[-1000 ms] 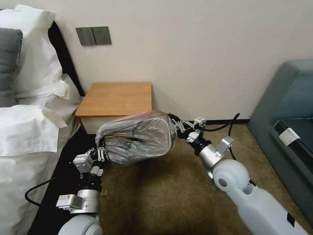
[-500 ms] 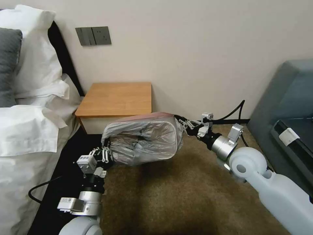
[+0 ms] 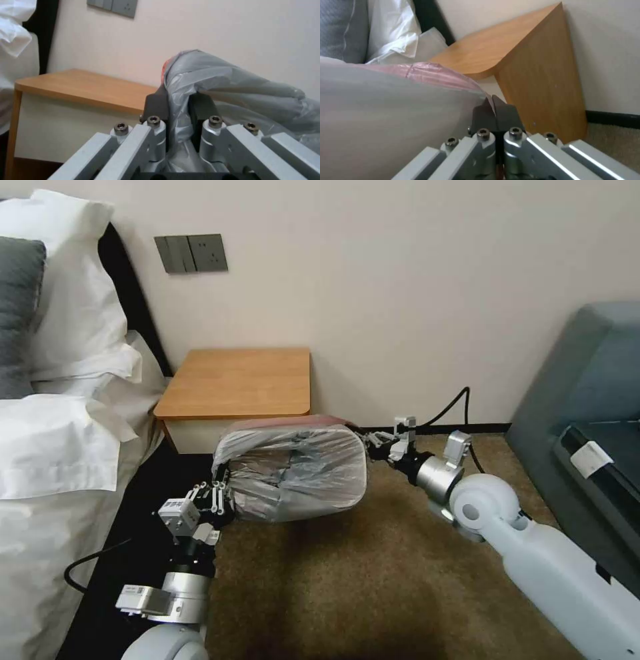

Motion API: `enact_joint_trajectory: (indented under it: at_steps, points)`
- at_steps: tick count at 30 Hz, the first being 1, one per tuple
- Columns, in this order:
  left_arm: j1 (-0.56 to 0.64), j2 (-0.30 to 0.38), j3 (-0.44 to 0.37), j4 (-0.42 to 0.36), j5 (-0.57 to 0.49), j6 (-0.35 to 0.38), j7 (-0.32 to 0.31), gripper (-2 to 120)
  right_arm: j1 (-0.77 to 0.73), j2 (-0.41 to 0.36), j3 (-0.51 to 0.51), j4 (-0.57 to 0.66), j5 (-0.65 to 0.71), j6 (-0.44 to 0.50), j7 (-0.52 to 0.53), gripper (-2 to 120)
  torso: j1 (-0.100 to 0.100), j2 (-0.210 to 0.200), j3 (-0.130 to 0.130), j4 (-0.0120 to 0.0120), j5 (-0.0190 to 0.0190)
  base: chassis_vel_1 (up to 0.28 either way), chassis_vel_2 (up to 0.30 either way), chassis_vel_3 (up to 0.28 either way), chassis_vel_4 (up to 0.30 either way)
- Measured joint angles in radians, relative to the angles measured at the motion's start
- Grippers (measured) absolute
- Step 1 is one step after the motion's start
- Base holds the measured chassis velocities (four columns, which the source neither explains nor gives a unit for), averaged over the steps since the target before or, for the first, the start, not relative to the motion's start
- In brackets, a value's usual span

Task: Pick up the garbage bag from the table and place it over the trash can.

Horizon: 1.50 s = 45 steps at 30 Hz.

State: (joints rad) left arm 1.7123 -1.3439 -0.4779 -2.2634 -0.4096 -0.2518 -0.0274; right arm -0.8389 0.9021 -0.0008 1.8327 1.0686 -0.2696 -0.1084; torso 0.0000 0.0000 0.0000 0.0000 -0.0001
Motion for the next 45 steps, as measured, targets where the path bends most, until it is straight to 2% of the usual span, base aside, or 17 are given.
enact_joint_trajectory:
  at_steps: [8,10,13,19,22,23,26,28,30,31,34,35,36,39,40,44,45]
  points:
    - [0.003,-0.006,0.003,0.0,-0.021,0.002,0.001,9,0.02,0.027,-0.028,-0.036,-0.034,0.009,-0.004,0,0.0,0.0,0.0,0.0002,0.0,0.0,0.0,0.0,0.0]
    - [0.003,-0.006,0.002,0.0,-0.032,0.007,-0.006,9,0.013,0.023,-0.024,-0.03,-0.035,0.009,-0.003,6,0.0,0.0,0.0,0.0002,0.0001,0.0,0.0,0.0,0.0]
    - [-0.001,-0.008,-0.007,0.002,-0.067,0.032,-0.046,9,-0.031,-0.01,0.009,0.016,-0.023,0.011,0.015,20,0.0,0.0,0.0,-0.0001,0.0001,0.0,0.0,0.0,0.0]
    - [-0.005,-0.008,-0.026,0.021,-0.087,0.049,-0.08,9,-0.097,-0.056,0.049,0.107,0.021,0.022,0.047,37,0.0,0.0,0.0,-0.0001,0.0001,0.0,0.0,0.0,0.0]
    - [-0.006,-0.009,-0.027,0.026,-0.097,0.066,-0.105,9,-0.136,-0.071,0.074,0.162,0.026,0.045,0.072,53,0.0,0.0,0.0,0.0,0.0003,0.0,0.0,0.0,0.0]
    - [-0.006,-0.009,-0.027,0.026,-0.097,0.066,-0.105,9,-0.136,-0.071,0.074,0.162,0.026,0.045,0.072,53,0.0,0.0,0.0,0.0,0.0003,0.0,0.0,0.0,0.0]
    - [-0.01,-0.006,-0.034,0.03,-0.1,0.077,-0.116,9,-0.162,-0.097,0.108,0.247,0.02,0.073,0.143,67,0.0,0.0,0.0,-0.0001,0.0003,0.0,0.0,0.0,0.0]
    - [-0.012,-0.004,-0.036,0.031,-0.101,0.079,-0.119,9,-0.164,-0.108,0.113,0.28,0.021,0.084,0.173,70,0.0,0.0,0.0,-0.0001,0.0001,0.0,0.0,0.0,0.0]
    - [-0.019,0.002,-0.034,0.033,-0.098,0.087,-0.127,9,-0.148,-0.145,0.11,0.372,0.026,0.094,0.227,82,0.0,0.0,0.0,-0.0002,0.0002,0.0,0.0,0.0,0.0]
    - [-0.019,0.002,-0.034,0.033,-0.098,0.087,-0.127,9,-0.148,-0.145,0.11,0.372,0.026,0.094,0.227,82,0.0,0.0,0.0,-0.0002,0.0002,0.0,0.0,0.0,0.0]
    - [-0.029,0.005,-0.01,0.038,-0.074,0.104,-0.149,9,-0.077,-0.196,0.08,0.471,0.015,0.064,0.189,95,0.0,0.0,0.0,0.0001,-0.0002,0.0,0.0,0.0,0.0]
    - [-0.029,0.005,-0.01,0.038,-0.074,0.104,-0.149,9,-0.077,-0.196,0.08,0.471,0.015,0.064,0.189,95,0.0,0.0,0.0,0.0001,-0.0002,0.0,0.0,0.0,0.0]
    - [-0.031,0.004,0.001,0.04,-0.059,0.109,-0.155,9,-0.041,-0.211,0.06,0.484,-0.02,0.042,0.142,95,0.0,0.0,0.0,0.0,-0.0002,0.0,0.0,0.0,0.0]
    - [-0.029,0.005,0.029,0.04,-0.026,0.121,-0.164,9,0.063,-0.238,-0.041,0.469,-0.175,0.018,-0.029,81,0.0,0.0,0.0,-0.0001,0.0002,0.0,0.0,0.0,0.0]
    - [-0.029,0.005,0.029,0.04,-0.026,0.121,-0.164,9,0.063,-0.238,-0.041,0.469,-0.175,0.018,-0.029,81,0.0,0.0,0.0,-0.0001,0.0002,0.0,0.0,0.0,0.0]
    - [-0.027,0.008,0.049,0.039,0.029,0.124,-0.166,9,0.241,-0.249,-0.251,0.446,-0.324,-0.058,-0.15,63,0.0,0.0,0.0,0.0001,0.0,0.0,0.0,0.0,0.0]
    - [-0.027,0.008,0.049,0.039,0.029,0.124,-0.166,9,0.241,-0.249,-0.251,0.446,-0.324,-0.058,-0.15,63,0.0,0.0,0.0,0.0001,0.0,0.0,0.0,0.0,0.0]
